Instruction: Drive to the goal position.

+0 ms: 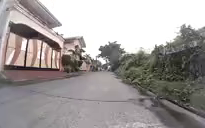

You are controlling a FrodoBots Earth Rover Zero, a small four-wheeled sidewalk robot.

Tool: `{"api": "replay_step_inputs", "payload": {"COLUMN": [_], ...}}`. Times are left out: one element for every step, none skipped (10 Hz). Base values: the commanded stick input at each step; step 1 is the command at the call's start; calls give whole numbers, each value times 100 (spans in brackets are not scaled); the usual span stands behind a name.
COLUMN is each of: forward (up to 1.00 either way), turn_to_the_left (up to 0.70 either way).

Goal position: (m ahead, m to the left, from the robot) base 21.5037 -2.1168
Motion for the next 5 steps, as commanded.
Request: {"api": "replay_step_inputs", "payload": {"forward": [98, 98, 98, 98, 98], "turn_to_the_left": [-19, 0, -4, -21, -38]}}
